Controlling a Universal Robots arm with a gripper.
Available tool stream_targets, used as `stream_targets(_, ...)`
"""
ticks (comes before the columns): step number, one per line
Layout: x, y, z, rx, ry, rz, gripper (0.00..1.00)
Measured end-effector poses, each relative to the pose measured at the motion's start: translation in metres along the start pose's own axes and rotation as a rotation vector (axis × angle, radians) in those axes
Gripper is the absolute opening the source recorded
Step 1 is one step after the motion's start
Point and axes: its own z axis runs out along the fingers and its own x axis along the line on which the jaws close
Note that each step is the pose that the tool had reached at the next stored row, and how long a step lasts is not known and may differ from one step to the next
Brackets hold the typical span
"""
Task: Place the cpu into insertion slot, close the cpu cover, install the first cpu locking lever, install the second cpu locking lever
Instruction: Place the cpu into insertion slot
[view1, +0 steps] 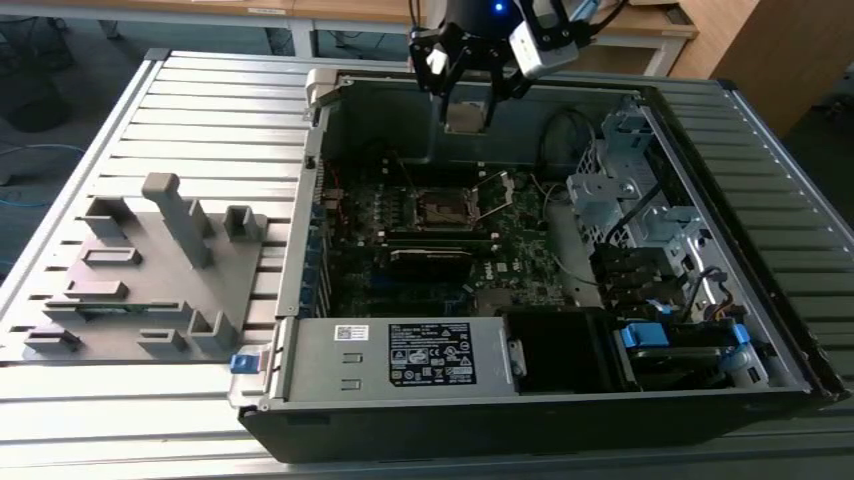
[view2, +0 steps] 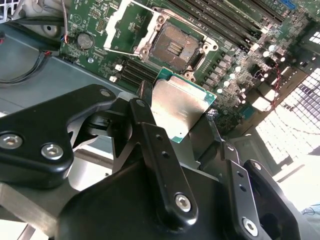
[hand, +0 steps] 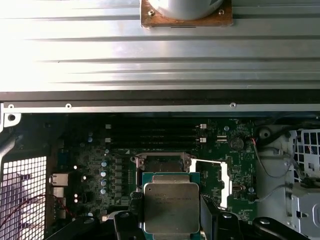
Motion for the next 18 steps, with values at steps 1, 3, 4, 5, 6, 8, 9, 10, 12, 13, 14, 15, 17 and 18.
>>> stream_targets(1,0.0,-0.0001,0.0007,0.0,-0.0001,0.0,0.54)
stream_targets(3,0.0,-0.0002,0.0022,0.0002,0.0001,0.0,0.54)
stream_targets(4,-0.0001,-0.0003,0.0031,0.0003,0.0001,0.0,0.54)
stream_targets(5,-0.0001,-0.0004,0.004,0.0002,0.0001,0.0,0.54)
stream_targets(6,-0.0001,-0.0005,0.0048,0.0003,0.0001,0.0,0.54)
stream_targets(8,-0.0001,-0.0006,0.0064,0.0003,0.0001,0.0,0.54)
stream_targets(9,-0.0001,-0.0006,0.007,0.0003,0.0001,0.0,0.54)
stream_targets(10,-0.0001,-0.0006,0.0073,0.0004,0.0001,0.0,0.54)
stream_targets(12,-0.0001,-0.0007,0.0073,0.0006,0.0003,0.0,0.54)
stream_targets(13,-0.0001,-0.0007,0.0074,0.0004,0.0002,0.0,0.54)
stream_targets(14,-0.0002,-0.0007,0.0077,0.0003,0.0001,0.0,0.54)
stream_targets(15,-0.0002,-0.0007,0.0082,-0.0001,-0.0001,0.0,0.54)
stream_targets(17,-0.0002,-0.0009,0.0094,0.0001,0.0,0.0,0.54)
stream_targets(18,-0.0002,-0.0009,0.0101,0.0002,0.0001,0.0,0.54)
